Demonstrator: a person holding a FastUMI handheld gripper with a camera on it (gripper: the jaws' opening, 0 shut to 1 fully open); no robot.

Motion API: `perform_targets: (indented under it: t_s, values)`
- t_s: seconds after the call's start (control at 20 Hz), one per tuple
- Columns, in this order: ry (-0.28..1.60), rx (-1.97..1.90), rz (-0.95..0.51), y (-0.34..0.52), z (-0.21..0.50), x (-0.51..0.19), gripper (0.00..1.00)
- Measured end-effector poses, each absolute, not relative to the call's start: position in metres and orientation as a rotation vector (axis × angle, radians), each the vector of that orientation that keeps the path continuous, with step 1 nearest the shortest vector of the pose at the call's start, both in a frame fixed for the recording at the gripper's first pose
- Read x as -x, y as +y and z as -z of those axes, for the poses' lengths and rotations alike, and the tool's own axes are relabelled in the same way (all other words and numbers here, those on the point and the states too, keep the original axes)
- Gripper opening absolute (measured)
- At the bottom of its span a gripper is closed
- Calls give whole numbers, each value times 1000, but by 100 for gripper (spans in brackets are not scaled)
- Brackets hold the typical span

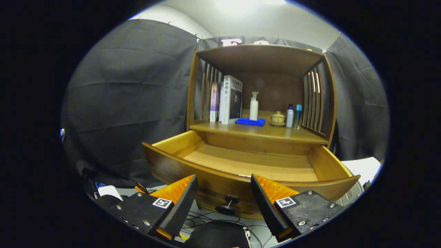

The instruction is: Pull open the drawer, take out the items inside it, and place them on the countertop above the cabinet.

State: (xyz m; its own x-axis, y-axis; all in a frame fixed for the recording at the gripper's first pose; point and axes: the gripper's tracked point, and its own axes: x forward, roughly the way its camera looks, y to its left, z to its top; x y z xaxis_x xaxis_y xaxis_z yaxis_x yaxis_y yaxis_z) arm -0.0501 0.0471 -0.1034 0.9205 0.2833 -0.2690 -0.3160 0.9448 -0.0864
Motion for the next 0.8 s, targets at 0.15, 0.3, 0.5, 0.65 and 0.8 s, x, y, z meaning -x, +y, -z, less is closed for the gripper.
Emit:
perform_targets:
  t_s: [0.15,0.3,0.5,0.65,0.8]
  values:
    - [293,89,-328,51,89,29,94]
    - [374,102,-332,48,87,-1,94]
    - [528,62,-324,45,100,-35,94]
    - [659,51,-293,35,121,-53,94]
    - [786,1,-306,36,143,-62,94]
